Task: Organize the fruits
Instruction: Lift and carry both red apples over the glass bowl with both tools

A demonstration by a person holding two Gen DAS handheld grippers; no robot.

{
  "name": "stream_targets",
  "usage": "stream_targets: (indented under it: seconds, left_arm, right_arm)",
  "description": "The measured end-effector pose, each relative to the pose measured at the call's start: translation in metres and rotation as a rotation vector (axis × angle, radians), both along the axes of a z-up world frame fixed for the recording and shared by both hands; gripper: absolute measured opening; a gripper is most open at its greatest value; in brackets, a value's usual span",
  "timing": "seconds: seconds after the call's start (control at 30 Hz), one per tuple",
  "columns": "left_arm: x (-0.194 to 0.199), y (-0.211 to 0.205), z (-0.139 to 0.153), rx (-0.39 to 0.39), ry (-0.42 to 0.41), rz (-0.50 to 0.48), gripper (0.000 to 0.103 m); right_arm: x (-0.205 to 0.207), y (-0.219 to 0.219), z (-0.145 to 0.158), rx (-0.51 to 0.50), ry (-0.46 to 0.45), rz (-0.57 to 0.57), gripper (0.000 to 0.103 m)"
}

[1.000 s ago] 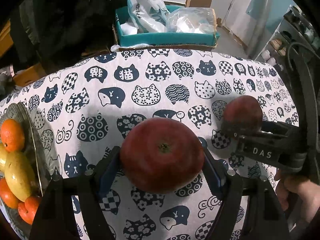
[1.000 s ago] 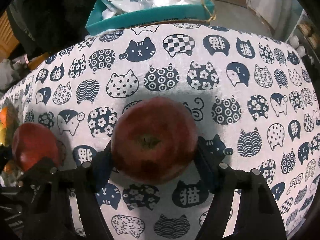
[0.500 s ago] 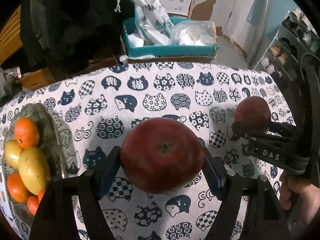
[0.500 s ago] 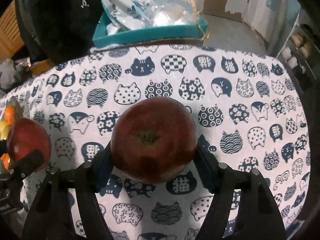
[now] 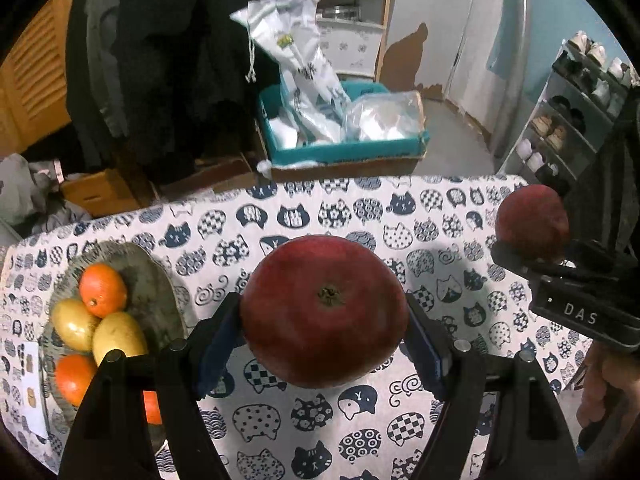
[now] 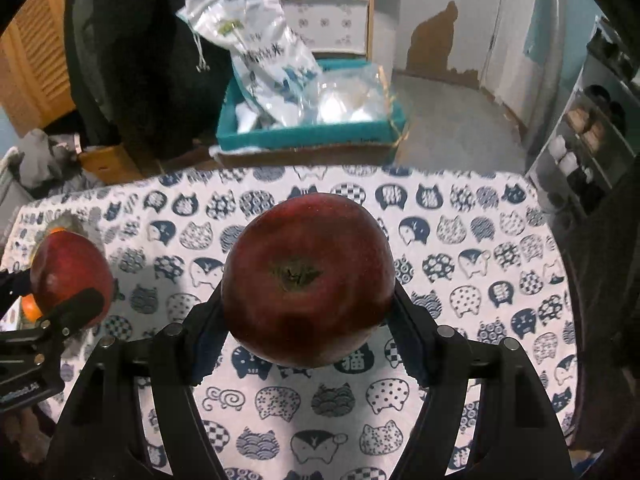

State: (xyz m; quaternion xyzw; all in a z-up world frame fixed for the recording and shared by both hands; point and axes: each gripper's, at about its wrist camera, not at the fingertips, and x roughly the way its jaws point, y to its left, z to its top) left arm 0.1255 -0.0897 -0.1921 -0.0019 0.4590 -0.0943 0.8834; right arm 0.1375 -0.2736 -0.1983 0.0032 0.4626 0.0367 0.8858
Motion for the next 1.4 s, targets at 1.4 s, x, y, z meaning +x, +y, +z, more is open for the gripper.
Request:
stream_targets:
  seconds: [1.4]
  left_arm:
    - [-0.057, 0.126, 0.085, -0.021, -0.18, 0.212, 0.079]
  right_arm:
    - [-0.025, 0.115, 0.11, 0.072, -0.202, 0.224, 0.073]
